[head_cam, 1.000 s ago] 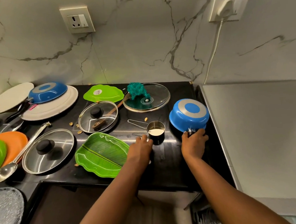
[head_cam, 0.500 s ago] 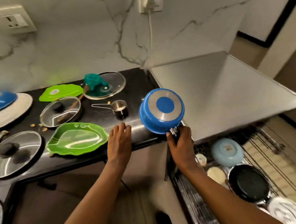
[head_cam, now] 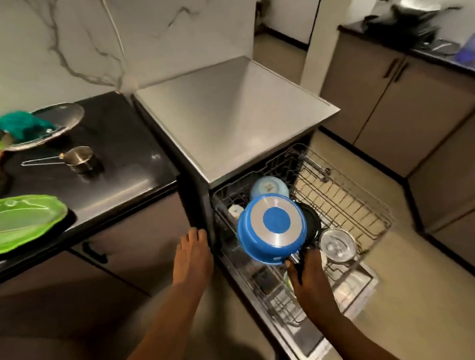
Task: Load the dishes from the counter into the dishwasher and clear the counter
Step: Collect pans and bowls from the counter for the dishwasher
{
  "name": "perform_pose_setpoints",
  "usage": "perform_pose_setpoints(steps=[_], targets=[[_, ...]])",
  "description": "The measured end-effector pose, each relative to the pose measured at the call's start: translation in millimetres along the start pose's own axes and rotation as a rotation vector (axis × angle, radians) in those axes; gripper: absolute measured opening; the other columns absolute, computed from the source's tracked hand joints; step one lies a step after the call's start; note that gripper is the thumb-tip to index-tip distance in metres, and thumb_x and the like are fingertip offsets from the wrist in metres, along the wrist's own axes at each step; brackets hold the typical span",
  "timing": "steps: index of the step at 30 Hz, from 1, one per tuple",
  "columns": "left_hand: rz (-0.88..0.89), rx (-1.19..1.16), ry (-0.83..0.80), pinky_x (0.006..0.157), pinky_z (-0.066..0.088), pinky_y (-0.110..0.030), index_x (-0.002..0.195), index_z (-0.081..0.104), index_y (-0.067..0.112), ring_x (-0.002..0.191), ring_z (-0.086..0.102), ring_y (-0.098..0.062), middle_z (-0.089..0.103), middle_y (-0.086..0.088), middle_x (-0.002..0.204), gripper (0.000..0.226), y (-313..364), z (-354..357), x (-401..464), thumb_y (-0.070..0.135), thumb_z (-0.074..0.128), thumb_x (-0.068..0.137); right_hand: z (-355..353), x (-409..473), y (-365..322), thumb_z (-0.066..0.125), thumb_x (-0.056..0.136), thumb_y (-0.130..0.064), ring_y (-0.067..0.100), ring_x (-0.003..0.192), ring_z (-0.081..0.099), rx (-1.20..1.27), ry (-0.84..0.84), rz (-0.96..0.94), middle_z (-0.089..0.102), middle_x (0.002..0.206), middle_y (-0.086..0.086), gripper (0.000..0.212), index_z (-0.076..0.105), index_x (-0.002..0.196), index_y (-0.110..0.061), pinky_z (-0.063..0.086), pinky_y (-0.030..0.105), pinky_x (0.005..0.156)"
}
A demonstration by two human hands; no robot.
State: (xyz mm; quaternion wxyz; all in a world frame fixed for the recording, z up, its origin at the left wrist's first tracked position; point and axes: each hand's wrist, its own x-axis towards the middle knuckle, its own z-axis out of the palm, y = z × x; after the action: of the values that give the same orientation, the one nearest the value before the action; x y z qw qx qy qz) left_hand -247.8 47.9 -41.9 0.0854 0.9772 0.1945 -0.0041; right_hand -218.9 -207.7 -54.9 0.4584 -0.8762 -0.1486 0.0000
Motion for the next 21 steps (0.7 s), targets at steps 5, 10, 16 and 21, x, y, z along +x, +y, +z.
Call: perform_pose_setpoints(steps=[5,10,16,21], targets=[[-0.015,-0.083,-0.076,0.095,0.041,-0.039,0.128,0.045,0.01,0.116,0.048,-0.03,0.046,-0.011,0.129,0.039,63,21,0,0.024,0.054,0.093,-48,6,40,0.049,0.093,-0.04,0.002,0.084,0.051,-0.129,-0.002,0.063,0.041,0.096,-0.005,0.02,0.039,0.103,-0.025,0.047,0.034,0.067],[0.032,-0.1,-0.099,0.098,0.04,-0.038,0.132,0.039,0.011,0.121,0.043,-0.03,0.042,-0.01,0.132,0.042,137,44,21,0.029,0.05,0.096,-90,36,78,0.055,0.096,-0.027,-0.01,0.087,0.046,-0.213,-0.008,0.037,0.038,0.094,-0.005,0.018,0.038,0.1,-0.021,0.032,0.016,0.06],[-0.07,-0.185,-0.128,0.104,0.037,-0.044,0.137,0.035,0.011,0.129,0.036,-0.032,0.034,-0.012,0.144,0.054,229,83,69,0.034,0.056,0.092,-129,110,160,0.058,0.095,-0.02,-0.001,0.085,0.043,-0.166,-0.055,0.065,0.04,0.097,-0.003,0.017,0.045,0.104,-0.012,0.033,0.02,0.07],[-0.31,-0.103,-0.15,0.112,0.024,-0.052,0.147,0.023,0.01,0.139,0.023,-0.04,0.017,-0.019,0.155,0.077,252,111,127,0.046,0.058,0.089,-131,183,225,0.056,0.096,-0.022,0.003,0.081,0.046,-0.116,-0.186,0.069,0.041,0.102,0.0,0.017,0.042,0.103,-0.017,0.031,0.018,0.068]])
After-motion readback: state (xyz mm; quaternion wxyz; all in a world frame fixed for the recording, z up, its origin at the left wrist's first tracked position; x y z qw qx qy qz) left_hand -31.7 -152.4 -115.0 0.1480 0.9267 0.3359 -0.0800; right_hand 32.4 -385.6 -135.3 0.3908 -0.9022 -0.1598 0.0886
